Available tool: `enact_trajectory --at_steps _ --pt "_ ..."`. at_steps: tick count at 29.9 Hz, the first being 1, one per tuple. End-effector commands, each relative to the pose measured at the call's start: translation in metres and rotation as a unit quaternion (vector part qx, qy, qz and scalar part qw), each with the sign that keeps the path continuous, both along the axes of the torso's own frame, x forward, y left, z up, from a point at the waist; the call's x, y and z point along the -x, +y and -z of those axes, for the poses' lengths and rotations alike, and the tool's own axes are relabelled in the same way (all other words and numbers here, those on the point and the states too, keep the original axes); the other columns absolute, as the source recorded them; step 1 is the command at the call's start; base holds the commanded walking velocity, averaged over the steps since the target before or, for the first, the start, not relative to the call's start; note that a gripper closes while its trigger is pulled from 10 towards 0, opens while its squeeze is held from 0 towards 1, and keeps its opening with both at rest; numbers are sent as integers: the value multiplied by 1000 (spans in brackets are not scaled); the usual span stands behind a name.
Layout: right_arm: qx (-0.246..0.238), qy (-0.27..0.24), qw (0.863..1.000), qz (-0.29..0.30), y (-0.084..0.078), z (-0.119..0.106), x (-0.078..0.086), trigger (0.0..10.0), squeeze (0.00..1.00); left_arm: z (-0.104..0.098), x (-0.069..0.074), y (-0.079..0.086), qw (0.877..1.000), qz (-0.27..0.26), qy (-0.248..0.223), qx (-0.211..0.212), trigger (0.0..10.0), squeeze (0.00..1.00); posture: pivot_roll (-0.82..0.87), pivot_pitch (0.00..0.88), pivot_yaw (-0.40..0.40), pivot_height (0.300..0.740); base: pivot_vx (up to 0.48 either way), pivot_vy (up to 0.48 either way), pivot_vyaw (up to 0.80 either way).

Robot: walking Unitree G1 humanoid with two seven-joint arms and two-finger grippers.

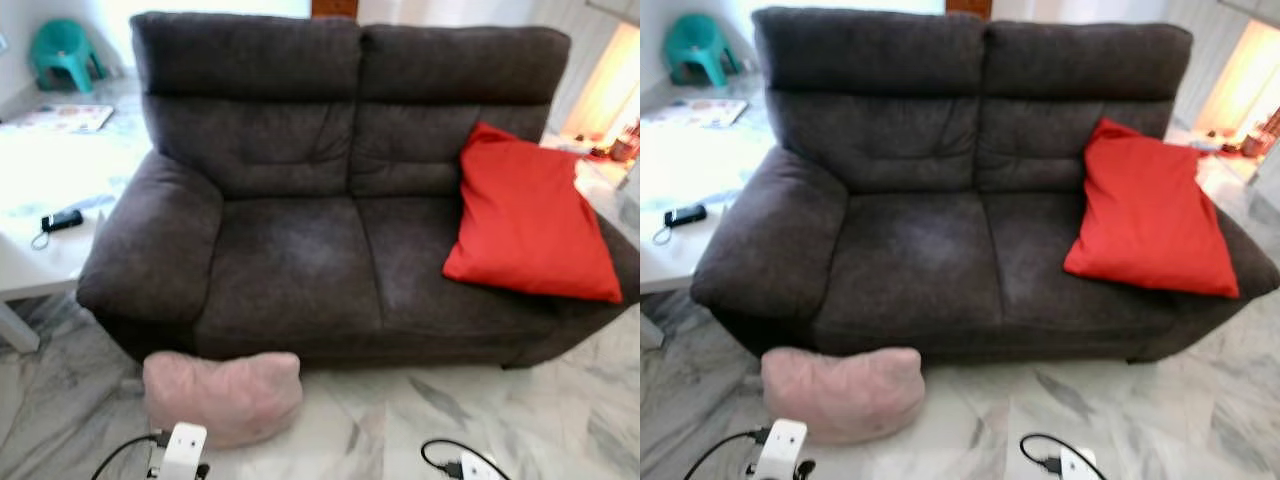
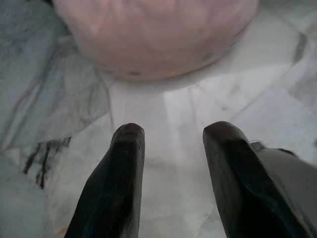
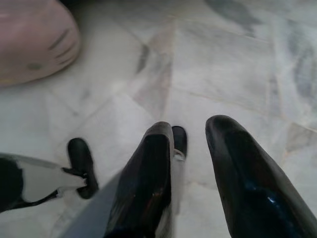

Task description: Move the pillow to the sofa from floor

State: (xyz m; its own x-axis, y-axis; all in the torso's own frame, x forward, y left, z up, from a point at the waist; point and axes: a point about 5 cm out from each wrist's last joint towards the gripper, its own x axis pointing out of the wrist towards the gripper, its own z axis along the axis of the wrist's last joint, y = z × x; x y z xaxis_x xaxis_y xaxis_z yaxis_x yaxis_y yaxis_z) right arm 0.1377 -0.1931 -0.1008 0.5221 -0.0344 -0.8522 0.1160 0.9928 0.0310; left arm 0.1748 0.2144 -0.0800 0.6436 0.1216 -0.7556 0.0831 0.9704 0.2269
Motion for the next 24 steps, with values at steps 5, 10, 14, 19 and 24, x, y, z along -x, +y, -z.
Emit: enact_trajectory --at_steps 5,10,14,19,24 --pt "5 -2 1000 1 -5 -1 0 10000 0 1 1 -3 1000 4 6 2 10000 0 19 0 -54 740 0 335 0" --pt "5 -2 1000 1 -5 -1 -1 10000 0 2 2 -3 1000 2 8 1 10000 0 19 0 -54 740 0 333 0" --pt "5 -3 1000 0 -5 -1 -1 10000 0 2 3 -2 1000 0 10 1 10000 0 19 0 -55 740 0 335 0" --pt "5 -3 1000 -1 -5 -1 -2 10000 0 3 4 -3 1000 -1 13 2 10000 0 19 0 -55 740 0 337 0" --pt "5 -3 1000 -3 -5 -1 -2 10000 0 3 4 -3 1000 -1 14 2 10000 0 19 0 -54 740 0 337 0"
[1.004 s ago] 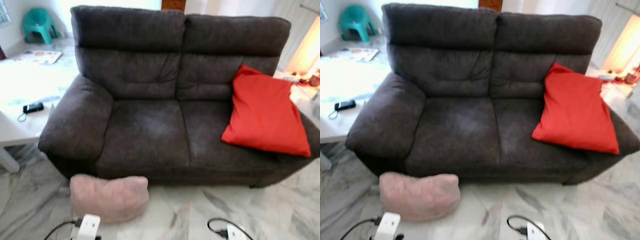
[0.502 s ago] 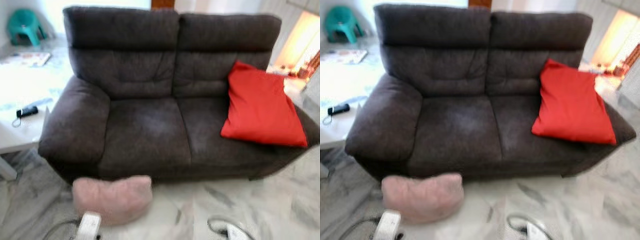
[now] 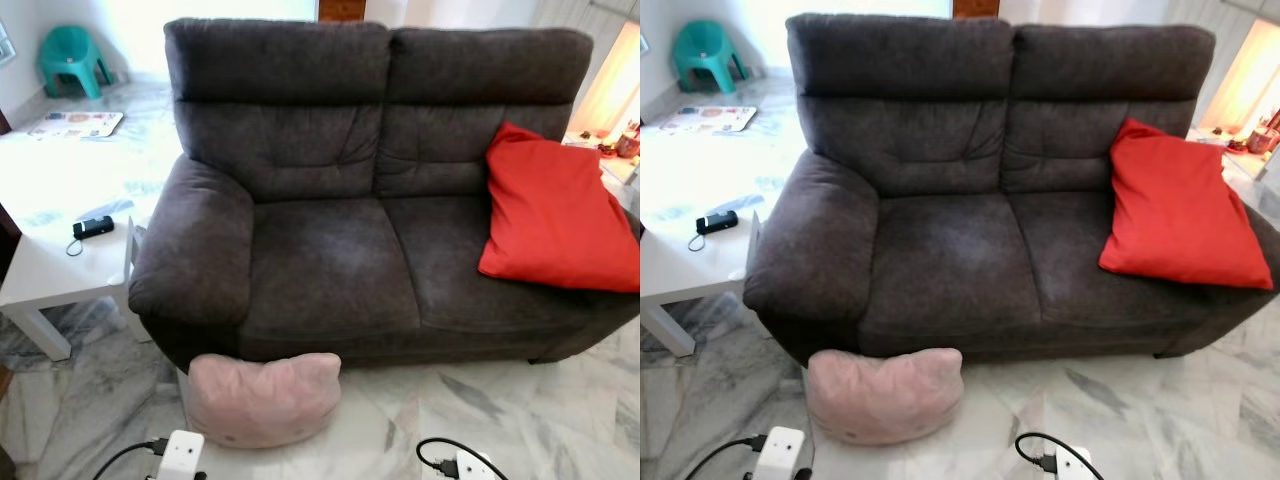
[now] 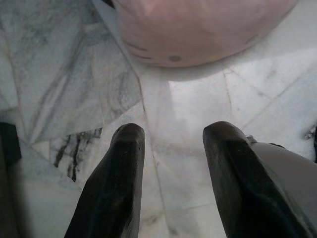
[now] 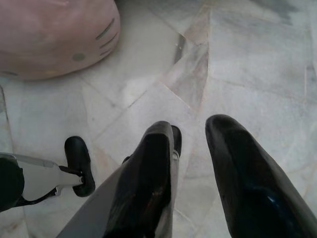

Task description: Move the pillow to the sofa from floor

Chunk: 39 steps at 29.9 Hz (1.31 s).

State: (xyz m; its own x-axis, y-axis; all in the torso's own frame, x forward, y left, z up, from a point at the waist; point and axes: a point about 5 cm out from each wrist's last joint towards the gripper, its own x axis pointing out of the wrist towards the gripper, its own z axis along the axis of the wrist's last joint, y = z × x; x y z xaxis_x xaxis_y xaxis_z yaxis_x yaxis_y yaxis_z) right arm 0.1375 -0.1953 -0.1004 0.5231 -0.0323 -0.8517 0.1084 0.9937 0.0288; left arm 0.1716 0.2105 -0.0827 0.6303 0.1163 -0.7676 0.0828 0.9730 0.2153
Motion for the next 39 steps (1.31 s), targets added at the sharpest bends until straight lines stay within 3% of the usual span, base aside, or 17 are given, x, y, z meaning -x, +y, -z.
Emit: enact_trajectory --at_steps 1,14,31,39 --pt "4 -3 1000 0 -2 -1 -2 10000 0 1 1 1 1000 1 5 -3 10000 0 20 0 -54 740 0 334 0" --pt "-4 -8 1000 6 -2 -2 -3 10000 0 0 1 2 1000 -1 5 -3 10000 0 20 0 -54 740 0 332 185" --pt "-3 -14 1000 -3 -2 -2 -4 10000 0 3 9 9 1000 -12 17 -4 10000 0 25 0 -57 740 0 0 0" --pt "-11 -16 1000 -8 -1 -3 -5 10000 0 3 10 9 1000 -17 18 -3 10000 0 28 0 -60 740 0 0 755"
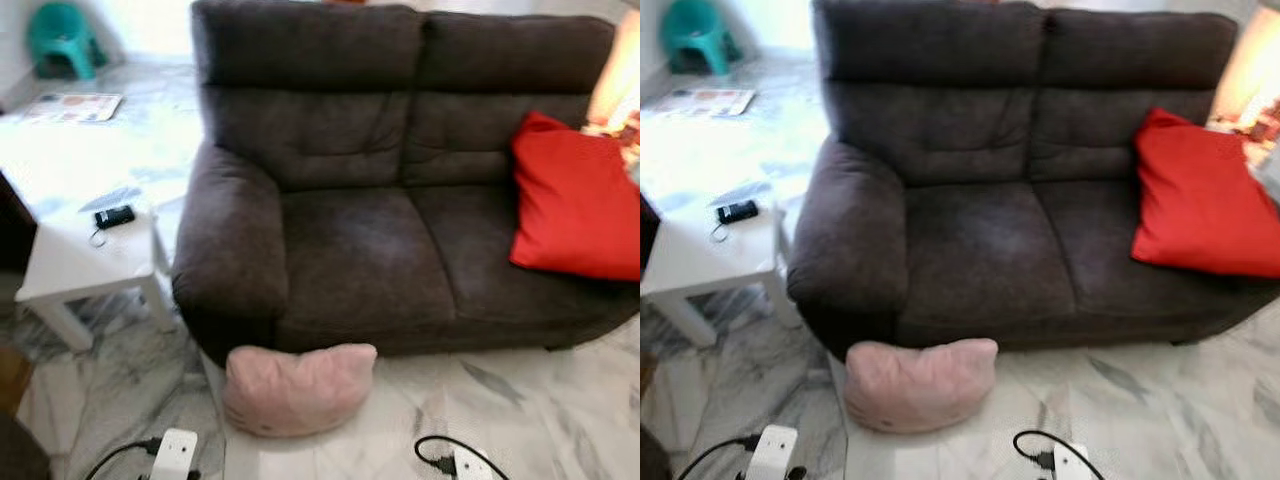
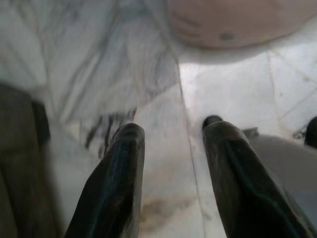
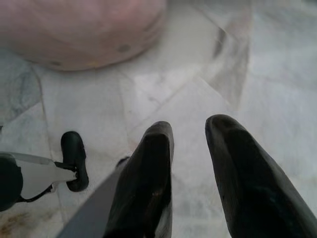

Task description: Move the pillow to the sofa from floor

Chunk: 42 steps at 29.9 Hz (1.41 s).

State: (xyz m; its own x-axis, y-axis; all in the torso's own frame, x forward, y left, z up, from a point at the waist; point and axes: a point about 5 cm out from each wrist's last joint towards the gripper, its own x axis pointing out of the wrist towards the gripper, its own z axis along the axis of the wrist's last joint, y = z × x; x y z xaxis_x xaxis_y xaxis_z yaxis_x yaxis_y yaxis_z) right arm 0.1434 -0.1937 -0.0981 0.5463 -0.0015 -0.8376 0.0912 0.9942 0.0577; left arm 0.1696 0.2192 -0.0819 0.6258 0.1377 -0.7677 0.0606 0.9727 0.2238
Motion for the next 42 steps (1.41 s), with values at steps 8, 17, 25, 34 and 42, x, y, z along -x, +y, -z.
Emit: enact_trajectory --at_steps 8,17,25,34,42 --pt "-4 -4 1000 17 -2 0 1 10000 0 5 9 0 1000 -6 20 1 10000 0 28 0 -59 740 0 0 178" --pt "2 -11 1000 -6 -2 -1 -1 10000 0 5 9 -1 1000 -4 21 2 10000 0 29 0 -58 740 143 0 0" --pt "-1 -10 1000 -2 -2 -1 -1 10000 0 5 9 -2 1000 -4 21 0 10000 0 29 0 -59 740 269 0 300" --pt "0 -10 1000 -2 -2 -1 0 10000 0 3 3 -5 1000 0 12 1 10000 0 27 0 -55 740 270 0 0" --pt "2 -9 1000 -4 -2 -1 0 10000 0 2 1 -6 1000 2 6 1 10000 0 27 0 -54 740 269 0 0"
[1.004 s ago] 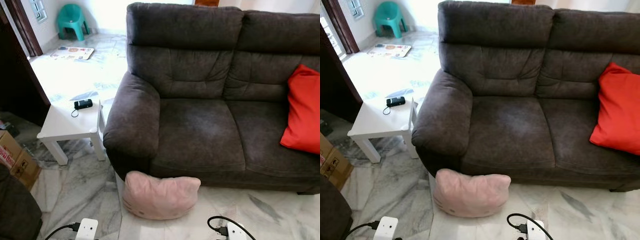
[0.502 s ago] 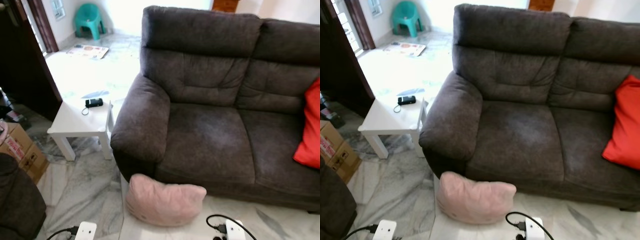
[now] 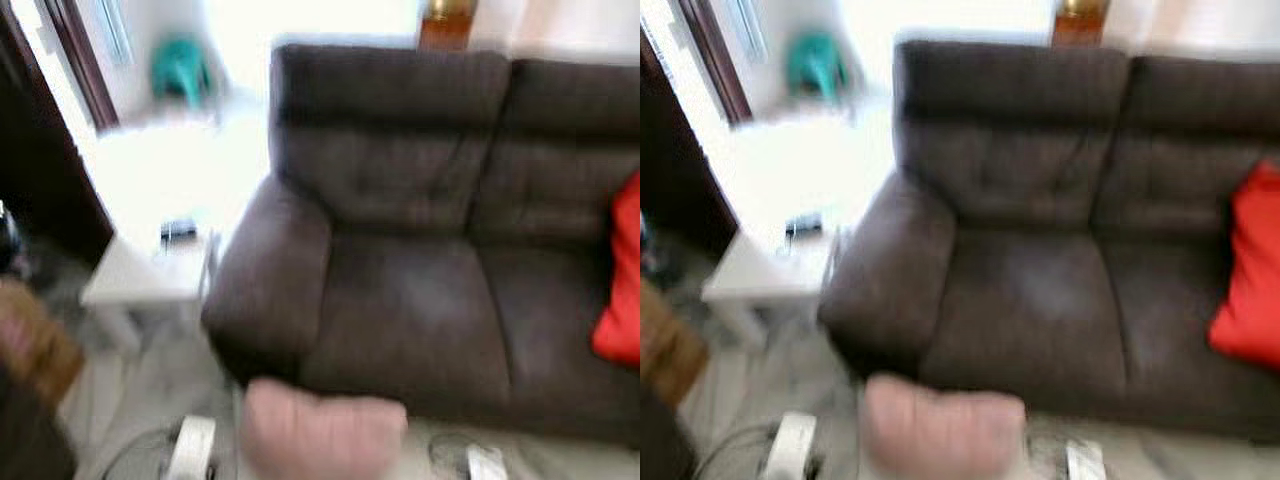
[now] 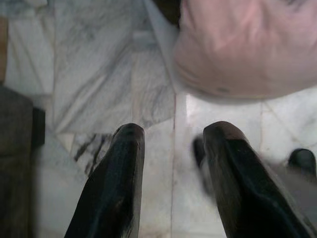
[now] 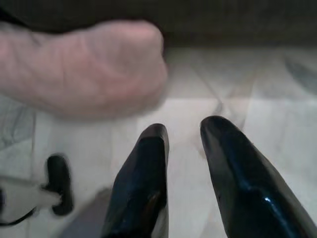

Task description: Move the pillow to the sofa from floor

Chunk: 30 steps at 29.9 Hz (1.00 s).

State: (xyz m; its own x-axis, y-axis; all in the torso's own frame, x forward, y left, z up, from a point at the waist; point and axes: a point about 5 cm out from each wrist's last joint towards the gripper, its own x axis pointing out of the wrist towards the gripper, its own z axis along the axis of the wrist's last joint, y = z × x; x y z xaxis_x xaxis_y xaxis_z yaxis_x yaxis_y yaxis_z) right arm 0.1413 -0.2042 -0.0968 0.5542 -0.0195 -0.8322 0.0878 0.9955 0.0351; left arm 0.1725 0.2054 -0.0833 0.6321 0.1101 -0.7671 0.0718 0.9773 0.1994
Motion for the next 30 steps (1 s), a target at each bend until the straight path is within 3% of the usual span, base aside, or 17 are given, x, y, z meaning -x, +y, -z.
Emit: enact_trajectory --at_steps 1,7,15,19,21,22,24,25,26,28,29,30 --pt "-10 -4 1000 -3 9 0 -3 10000 0 1 4 7 1000 -3 9 -12 10000 0 26 0 -54 740 266 0 0" --pt "-9 -7 1000 -2 8 0 -3 10000 0 1 4 7 1000 -1 9 -12 10000 0 25 0 -53 740 265 0 0" --pt "-7 -19 1000 -7 8 -1 -5 10000 0 -2 1 10 1000 2 -7 -19 10000 0 29 0 -54 740 0 0 0" --pt "-5 -34 999 -21 9 -3 -8 10000 0 -9 -10 15 999 0 -38 -30 10000 0 35 0 -54 740 0 0 0" --pt "3 -54 998 -28 9 -6 -11 10000 0 -24 -31 18 995 -6 -95 -39 10000 0 38 0 -54 740 0 0 0" --pt "3 -54 998 -28 9 -6 -11 10000 0 -24 -31 18 995 -6 -95 -39 10000 0 38 0 -54 740 0 0 0" --pt "9 -85 996 -41 10 -10 -17 10000 0 -49 -61 22 981 -8 -185 -47 10000 0 31 0 -49 740 0 0 0" --pt "9 -85 996 -41 10 -10 -17 10000 0 -49 -61 22 981 -8 -185 -47 10000 0 31 0 -49 740 0 0 0" --pt "11 -106 994 -35 10 -13 -19 10000 0 -69 -80 21 968 -3 -247 -52 10000 0 29 0 -48 740 0 0 0" --pt "17 -121 992 -30 9 -15 -21 10000 0 -87 -93 19 953 14 -295 -60 10000 0 26 0 -42 740 0 0 0" --pt "17 -121 992 -30 9 -15 -21 10000 0 -87 -93 19 953 14 -295 -60 10000 0 26 0 -42 740 0 0 0" --pt "24 -132 991 -28 9 -16 -22 10000 0 -98 -101 14 943 23 -327 -61 10000 0 21 0 -39 740 0 0 0"
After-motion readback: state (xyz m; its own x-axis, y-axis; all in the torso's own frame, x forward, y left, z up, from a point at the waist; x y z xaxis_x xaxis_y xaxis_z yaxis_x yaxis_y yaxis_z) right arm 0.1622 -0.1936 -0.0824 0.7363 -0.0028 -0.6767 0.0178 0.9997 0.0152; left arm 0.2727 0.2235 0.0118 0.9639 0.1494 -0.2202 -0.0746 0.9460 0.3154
